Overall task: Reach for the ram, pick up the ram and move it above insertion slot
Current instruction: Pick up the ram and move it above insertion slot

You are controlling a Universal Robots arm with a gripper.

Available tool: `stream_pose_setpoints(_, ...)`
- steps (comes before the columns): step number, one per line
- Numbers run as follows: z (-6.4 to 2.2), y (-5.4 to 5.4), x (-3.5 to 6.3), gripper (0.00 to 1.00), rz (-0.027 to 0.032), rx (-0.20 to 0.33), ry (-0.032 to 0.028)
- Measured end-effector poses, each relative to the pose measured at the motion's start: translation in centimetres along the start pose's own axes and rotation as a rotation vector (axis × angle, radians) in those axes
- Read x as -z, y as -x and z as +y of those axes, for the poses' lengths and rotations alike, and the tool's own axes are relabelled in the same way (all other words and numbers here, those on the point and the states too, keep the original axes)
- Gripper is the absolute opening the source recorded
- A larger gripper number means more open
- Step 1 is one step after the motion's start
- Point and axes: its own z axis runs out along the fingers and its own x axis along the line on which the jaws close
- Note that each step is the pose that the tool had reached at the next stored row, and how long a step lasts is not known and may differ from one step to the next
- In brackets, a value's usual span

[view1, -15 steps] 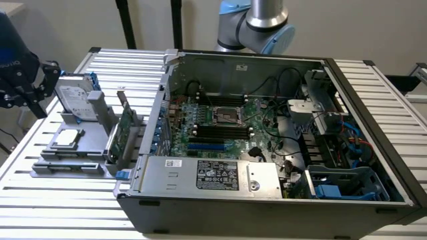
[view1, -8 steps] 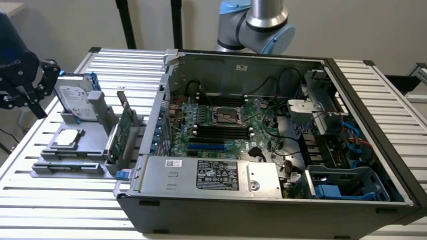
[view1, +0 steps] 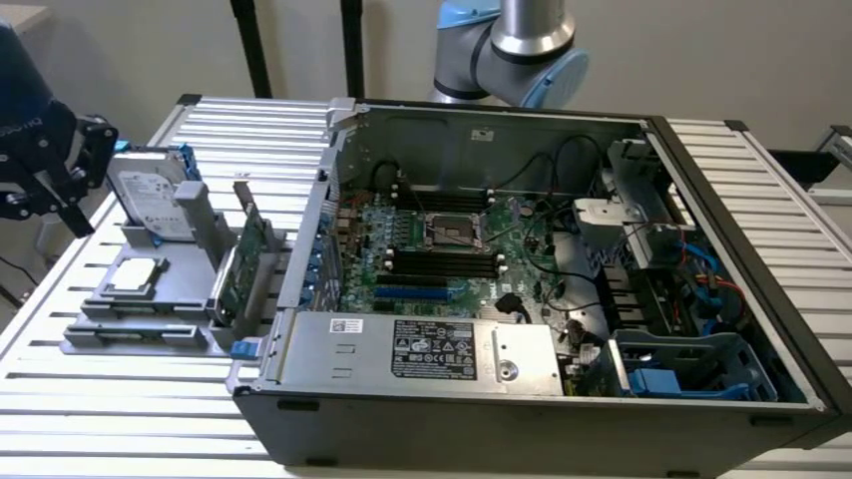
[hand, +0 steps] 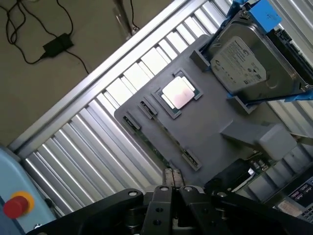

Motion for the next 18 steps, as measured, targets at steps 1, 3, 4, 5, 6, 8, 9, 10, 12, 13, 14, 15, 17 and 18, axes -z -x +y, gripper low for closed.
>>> stream_pose_setpoints(1, 0.01, 0.0, 0.0, 0.11, 0.0006, 0.019, -0.0001)
stream_pose_setpoints(3, 0.01, 0.0, -0.01, 0.11, 0.0018, 0.055, -0.0004)
stream_pose_setpoints(4, 0.0, 0.0, -0.01, 0.11, 0.0024, 0.073, -0.0005)
stream_pose_setpoints(5, 0.0, 0.0, -0.02, 0.11, 0.003, 0.091, -0.0007)
stream_pose_setpoints(6, 0.0, 0.0, -0.02, 0.11, 0.0034, 0.11, -0.001)
stream_pose_setpoints(8, 0.0, 0.0, -0.04, 0.11, 0.0044, 0.146, -0.0015)
stream_pose_setpoints(9, 0.0, 0.0, -0.04, 0.11, 0.0049, 0.164, -0.0018)
stream_pose_setpoints(10, 0.0, 0.0, -0.05, 0.11, 0.0052, 0.182, -0.0023)
stream_pose_setpoints(12, 0.0, 0.0, -0.06, 0.11, 0.0059, 0.218, -0.0033)
stream_pose_setpoints(13, 0.0, 0.0, -0.06, 0.11, 0.0061, 0.236, -0.0041)
stream_pose_setpoints(14, 0.0, 0.0, -0.07, 0.11, 0.0059, 0.256, -0.0053)
stream_pose_setpoints(15, 0.0, 0.01, -0.07, 0.11, 0.0056, 0.274, -0.0067)
stream_pose_setpoints(17, 0.0, 0.0, -0.06, 0.11, 0.0048, 0.311, -0.0097)
stream_pose_setpoints(18, 0.0, 0.0, -0.07, 0.11, 0.004, 0.329, -0.0115)
